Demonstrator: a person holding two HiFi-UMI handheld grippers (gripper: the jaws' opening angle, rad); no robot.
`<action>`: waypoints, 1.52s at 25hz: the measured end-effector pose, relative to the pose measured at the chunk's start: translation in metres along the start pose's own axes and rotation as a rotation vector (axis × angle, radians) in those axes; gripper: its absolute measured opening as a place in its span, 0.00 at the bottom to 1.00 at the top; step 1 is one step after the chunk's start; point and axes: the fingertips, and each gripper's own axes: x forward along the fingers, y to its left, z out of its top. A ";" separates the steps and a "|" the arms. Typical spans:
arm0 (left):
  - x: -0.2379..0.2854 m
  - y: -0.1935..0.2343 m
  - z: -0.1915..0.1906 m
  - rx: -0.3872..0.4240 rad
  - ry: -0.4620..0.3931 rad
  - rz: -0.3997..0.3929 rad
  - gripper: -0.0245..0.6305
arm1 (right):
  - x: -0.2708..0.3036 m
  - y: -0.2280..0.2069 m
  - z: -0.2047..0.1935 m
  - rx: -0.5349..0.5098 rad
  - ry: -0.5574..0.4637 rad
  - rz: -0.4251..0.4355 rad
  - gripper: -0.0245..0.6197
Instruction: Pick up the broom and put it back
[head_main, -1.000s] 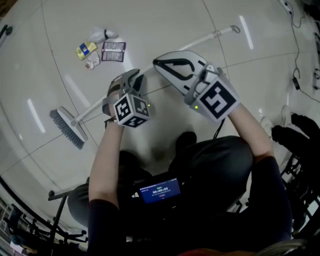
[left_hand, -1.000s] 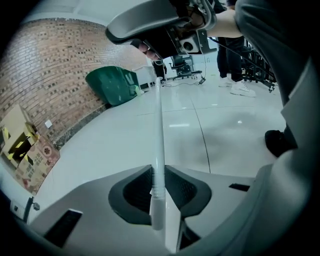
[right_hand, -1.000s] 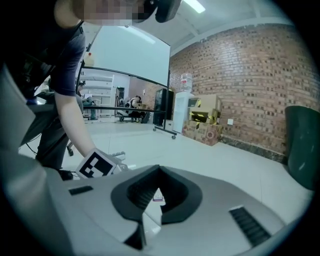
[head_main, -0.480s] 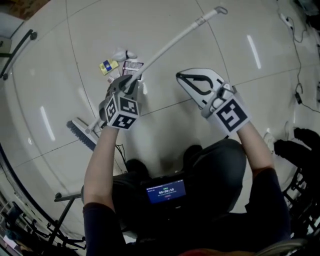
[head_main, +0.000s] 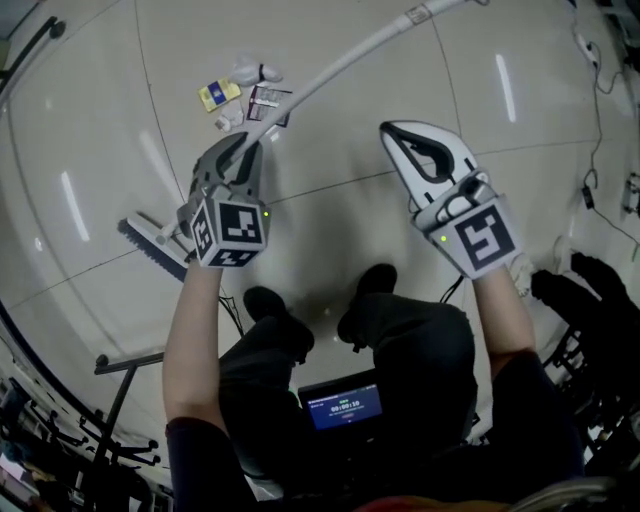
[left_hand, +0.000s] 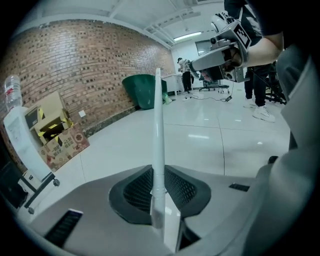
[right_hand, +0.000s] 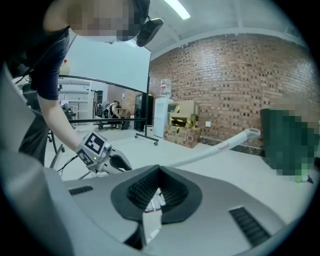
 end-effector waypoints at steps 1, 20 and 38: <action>-0.005 0.001 0.002 0.000 -0.008 0.006 0.16 | 0.002 0.000 -0.002 0.009 0.014 -0.005 0.06; -0.170 -0.022 0.033 -0.115 0.149 0.004 0.16 | -0.110 0.088 0.088 0.314 0.185 -0.024 0.06; -0.320 0.004 0.040 -0.286 0.231 0.138 0.16 | -0.187 0.093 0.206 0.329 0.120 -0.056 0.06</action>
